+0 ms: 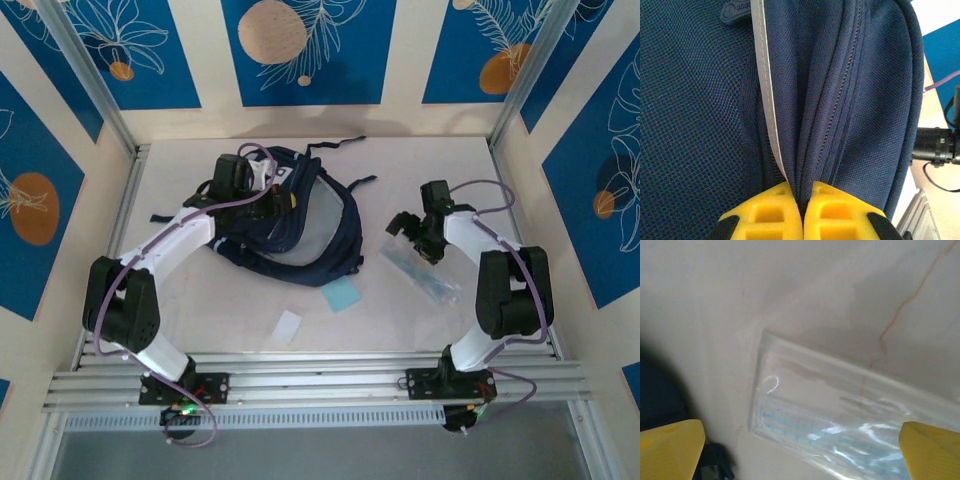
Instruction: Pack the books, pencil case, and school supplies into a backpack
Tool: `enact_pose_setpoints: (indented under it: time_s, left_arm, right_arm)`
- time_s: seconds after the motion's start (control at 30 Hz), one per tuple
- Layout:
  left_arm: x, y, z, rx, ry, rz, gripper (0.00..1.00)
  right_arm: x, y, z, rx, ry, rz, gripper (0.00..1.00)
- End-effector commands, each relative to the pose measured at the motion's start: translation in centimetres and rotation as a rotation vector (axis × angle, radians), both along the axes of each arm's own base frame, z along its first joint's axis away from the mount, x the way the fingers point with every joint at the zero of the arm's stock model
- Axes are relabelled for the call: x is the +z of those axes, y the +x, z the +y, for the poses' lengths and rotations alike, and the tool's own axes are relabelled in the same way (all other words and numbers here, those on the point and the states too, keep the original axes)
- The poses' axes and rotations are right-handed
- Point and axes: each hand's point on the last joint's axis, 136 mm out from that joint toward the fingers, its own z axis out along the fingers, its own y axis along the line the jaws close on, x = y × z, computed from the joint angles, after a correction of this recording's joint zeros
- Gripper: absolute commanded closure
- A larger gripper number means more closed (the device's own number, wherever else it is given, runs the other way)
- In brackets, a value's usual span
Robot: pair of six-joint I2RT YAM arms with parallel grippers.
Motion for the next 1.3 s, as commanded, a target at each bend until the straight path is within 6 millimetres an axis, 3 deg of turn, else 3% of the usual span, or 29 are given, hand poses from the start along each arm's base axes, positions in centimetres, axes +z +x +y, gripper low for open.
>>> enact_pose_setpoints:
  time_s: [0.0,0.13,0.3,0.43,0.6,0.73,0.9,1.0,1.2,1.27]
  left_arm:
    - [2.7,-0.8,-0.2,-0.036,-0.038,-0.063,1.0]
    - [2.6,-0.7,-0.3,-0.034,-0.041,-0.061,1.0]
    - [2.3,-0.8,-0.3,-0.031,-0.042,-0.055,1.0]
    - [2.3,-0.7,-0.4,-0.034,-0.046,-0.053,1.0]
    - [2.1,-0.7,-0.6,-0.039,-0.061,-0.044,1.0]
    - [2.3,-0.7,-0.7,-0.042,-0.07,-0.045,1.0]
    - [2.5,-0.6,-0.9,-0.044,-0.085,-0.042,1.0]
    - [2.5,-0.7,-0.9,-0.047,-0.089,-0.039,1.0]
    - [2.6,-0.8,-0.8,-0.044,-0.084,-0.044,1.0]
    - [2.7,-0.9,-0.8,-0.044,-0.084,-0.046,1.0]
  right_arm:
    - [1.4,-0.9,-4.2,0.044,-0.16,0.01,0.01]
    - [0.6,-1.1,-7.9,0.014,-0.14,0.001,0.01]
    - [-1.6,-1.7,-8.9,-0.016,-0.031,0.027,0.01]
    - [-3.5,-3.2,-7.4,-0.018,0.045,0.113,0.01]
    - [-4.5,-5.8,-4.3,-0.028,0.147,0.164,0.01]
    - [-4.2,-7.9,-0.2,0.006,0.233,0.177,0.0]
    - [-4.1,-10.2,4.2,0.096,0.19,0.224,0.01]
    - [-4.1,-10.5,4.8,0.126,0.129,0.236,0.01]
    - [-4.1,-9.4,2.8,0.279,-0.134,0.261,0.02]
    - [-4.7,-9.2,3.1,0.309,-0.123,0.285,0.05]
